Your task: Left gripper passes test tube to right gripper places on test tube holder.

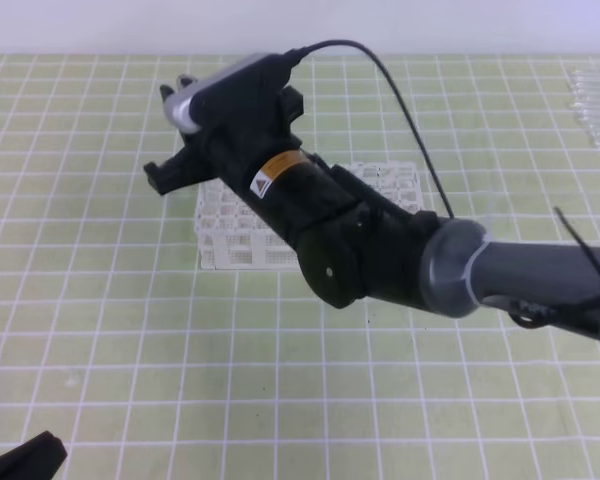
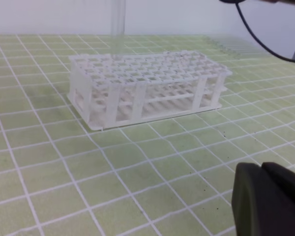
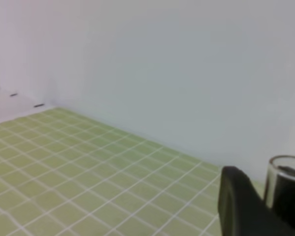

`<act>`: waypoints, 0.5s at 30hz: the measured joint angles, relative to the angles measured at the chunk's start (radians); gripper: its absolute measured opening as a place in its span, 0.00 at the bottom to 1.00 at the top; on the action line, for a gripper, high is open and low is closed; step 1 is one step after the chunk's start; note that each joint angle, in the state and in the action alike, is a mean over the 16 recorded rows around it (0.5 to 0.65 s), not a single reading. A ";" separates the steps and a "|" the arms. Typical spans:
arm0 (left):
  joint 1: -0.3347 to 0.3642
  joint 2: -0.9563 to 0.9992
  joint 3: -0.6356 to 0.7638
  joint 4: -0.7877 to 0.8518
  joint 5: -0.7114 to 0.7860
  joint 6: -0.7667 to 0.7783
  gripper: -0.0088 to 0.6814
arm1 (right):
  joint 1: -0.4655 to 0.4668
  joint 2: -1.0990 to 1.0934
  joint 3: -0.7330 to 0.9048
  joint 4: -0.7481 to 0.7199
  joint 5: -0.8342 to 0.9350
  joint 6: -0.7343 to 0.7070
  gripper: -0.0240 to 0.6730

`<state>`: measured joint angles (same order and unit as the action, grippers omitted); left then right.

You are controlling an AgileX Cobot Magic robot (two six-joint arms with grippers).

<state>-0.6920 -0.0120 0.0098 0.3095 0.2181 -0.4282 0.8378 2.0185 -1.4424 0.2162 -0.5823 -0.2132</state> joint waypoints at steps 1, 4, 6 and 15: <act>0.000 0.000 0.000 0.000 0.000 0.000 0.01 | 0.000 0.005 -0.001 -0.005 -0.001 0.007 0.16; 0.000 0.000 0.000 0.000 0.000 0.000 0.01 | 0.000 0.019 -0.003 -0.023 -0.005 0.032 0.16; 0.000 0.000 0.000 0.000 0.000 0.000 0.01 | 0.000 0.027 -0.004 -0.036 -0.010 0.049 0.16; 0.000 0.000 0.000 0.000 -0.001 0.000 0.01 | 0.000 0.056 -0.004 -0.058 -0.045 0.092 0.16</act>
<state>-0.6920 -0.0116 0.0098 0.3095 0.2174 -0.4282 0.8377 2.0749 -1.4459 0.1583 -0.6272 -0.1209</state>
